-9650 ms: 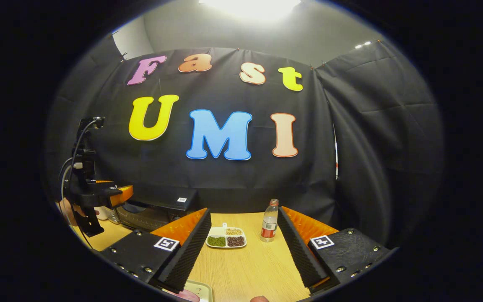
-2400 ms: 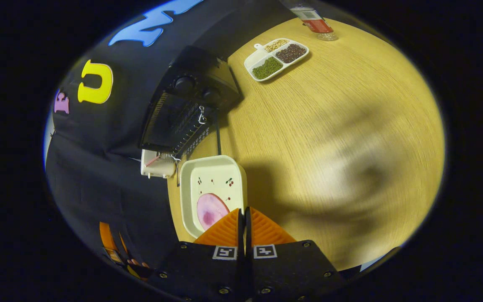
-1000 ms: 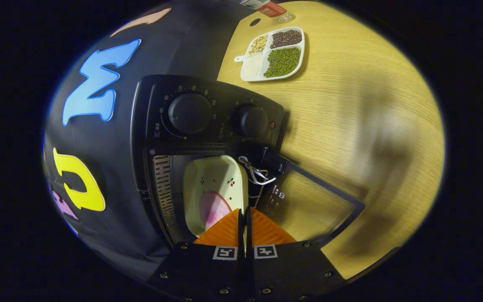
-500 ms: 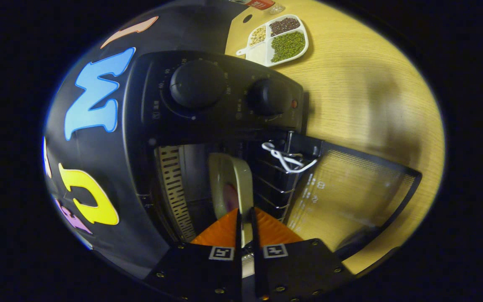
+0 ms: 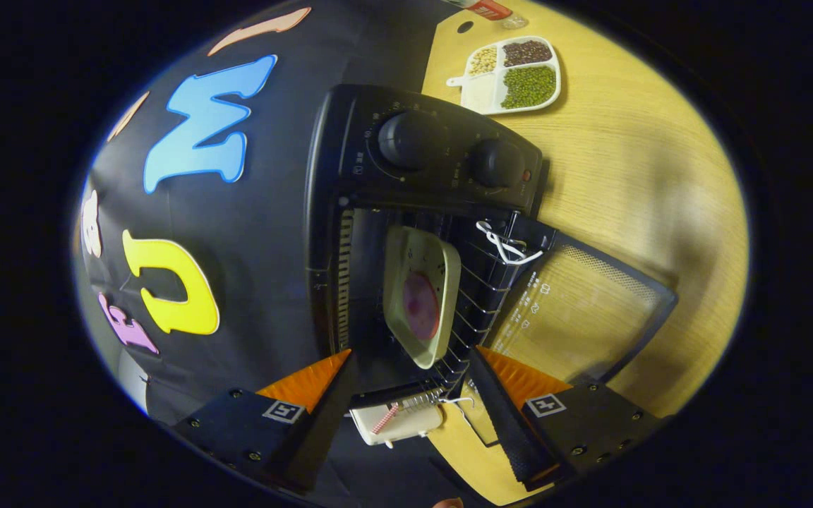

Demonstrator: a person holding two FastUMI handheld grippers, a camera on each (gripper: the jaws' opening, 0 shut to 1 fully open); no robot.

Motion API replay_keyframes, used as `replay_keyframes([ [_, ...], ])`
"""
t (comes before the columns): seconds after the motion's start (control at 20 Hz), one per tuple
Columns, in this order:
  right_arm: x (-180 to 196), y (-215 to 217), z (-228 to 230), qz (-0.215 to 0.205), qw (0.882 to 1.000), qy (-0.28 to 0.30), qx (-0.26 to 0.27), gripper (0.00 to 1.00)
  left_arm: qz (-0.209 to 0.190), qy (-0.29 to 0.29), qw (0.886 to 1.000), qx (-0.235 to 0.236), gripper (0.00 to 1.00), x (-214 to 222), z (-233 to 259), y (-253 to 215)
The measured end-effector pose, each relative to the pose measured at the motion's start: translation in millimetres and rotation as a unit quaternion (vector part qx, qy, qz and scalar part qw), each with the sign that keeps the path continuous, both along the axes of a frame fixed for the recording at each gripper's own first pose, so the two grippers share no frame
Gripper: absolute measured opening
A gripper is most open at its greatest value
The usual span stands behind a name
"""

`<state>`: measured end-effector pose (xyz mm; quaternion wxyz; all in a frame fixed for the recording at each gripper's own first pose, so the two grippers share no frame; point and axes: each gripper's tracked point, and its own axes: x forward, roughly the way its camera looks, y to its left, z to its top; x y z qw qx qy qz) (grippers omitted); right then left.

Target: Open the electric oven with the left hand, put the food in, and close the electric oven.

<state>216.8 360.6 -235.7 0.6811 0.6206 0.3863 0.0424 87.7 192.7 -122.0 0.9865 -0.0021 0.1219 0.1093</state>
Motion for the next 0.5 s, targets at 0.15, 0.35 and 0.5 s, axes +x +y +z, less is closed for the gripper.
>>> replay_keyframes([
  [0.15,-14,-23,25,0.031,0.997,-0.056,-0.039,0.98,-0.01,0.0,1.0,-0.009,0.94,-2,-2,-16],
  [0.35,-40,-66,45,0.079,0.977,-0.147,-0.131,0.98,-0.028,0.006,0.999,-0.026,1.0,-3,-12,-39],
  [0.5,-65,-103,54,0.106,0.948,-0.206,-0.217,0.98,-0.043,0.016,0.998,-0.037,1.0,-2,-26,-55],
])
